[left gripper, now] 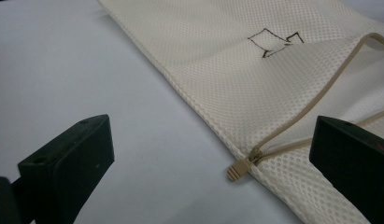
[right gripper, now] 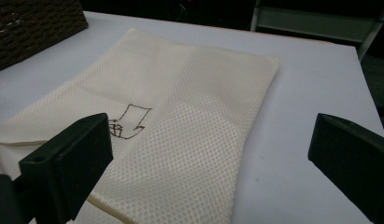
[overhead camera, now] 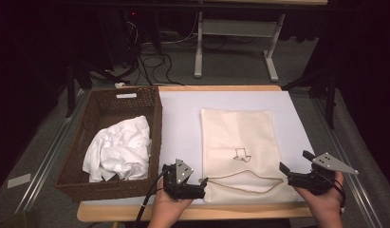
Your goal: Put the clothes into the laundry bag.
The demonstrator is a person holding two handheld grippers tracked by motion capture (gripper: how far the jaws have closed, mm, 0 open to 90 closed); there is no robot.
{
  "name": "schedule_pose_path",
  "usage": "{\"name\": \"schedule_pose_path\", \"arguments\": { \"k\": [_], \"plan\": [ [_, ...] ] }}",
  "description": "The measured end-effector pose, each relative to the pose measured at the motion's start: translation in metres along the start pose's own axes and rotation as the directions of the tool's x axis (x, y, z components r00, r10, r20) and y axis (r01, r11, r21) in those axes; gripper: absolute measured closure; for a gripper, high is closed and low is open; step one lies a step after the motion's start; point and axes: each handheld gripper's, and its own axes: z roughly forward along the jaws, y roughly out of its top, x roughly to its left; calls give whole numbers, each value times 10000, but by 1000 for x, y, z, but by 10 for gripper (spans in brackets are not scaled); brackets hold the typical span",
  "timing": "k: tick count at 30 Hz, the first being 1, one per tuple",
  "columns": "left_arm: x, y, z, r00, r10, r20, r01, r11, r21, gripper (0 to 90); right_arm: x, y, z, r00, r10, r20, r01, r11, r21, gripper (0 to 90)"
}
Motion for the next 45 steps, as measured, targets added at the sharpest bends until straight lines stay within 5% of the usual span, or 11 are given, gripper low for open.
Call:
{"name": "schedule_pose_path", "arguments": {
  "k": [8,13,17,19,26,29,31,34,39,42,45],
  "plan": [
    [-11,-5,-4,9956,-348,872,305,9983,499,110,3,-3,-1,9997,-228,33,228,9997,-123,3],
    [-22,-10,-4,9822,-424,1831,290,9968,748,259,4,-5,3,9995,-270,-180,270,9996,19,3],
    [-19,-20,4,9616,-1183,2476,835,9857,1463,368,5,-5,3,9995,-238,-230,239,9997,67,9],
    [-18,-23,8,9583,-1301,2542,905,9827,1617,428,6,-5,3,9994,-263,-240,263,9996,27,11],
    [-29,-23,18,9662,-764,2462,372,9864,1599,697,6,-7,6,9992,-110,-383,111,9999,27,19],
    [-26,-20,20,9603,-1179,2528,703,9793,1899,852,6,-9,9,9993,-85,-376,95,9996,259,32],
    [-19,-18,19,9754,-959,1985,603,9822,1778,859,6,-11,10,9990,-163,-418,181,9989,429,41],
    [-1,-16,17,9878,-1168,1031,997,9824,1577,862,5,-11,11,9985,-130,-525,152,9990,427,59],
    [10,-16,19,9854,-1470,861,1327,9793,1528,841,5,-12,13,9981,-57,-619,90,9985,537,68],
    [5,-14,16,9853,-1335,1067,1185,9835,1369,670,4,-13,16,9978,82,-664,-41,9981,614,93],
    [-2,-12,9,9877,-1197,1010,1103,9894,945,604,2,-12,20,9976,212,-665,-171,9980,611,152]
  ]
}}
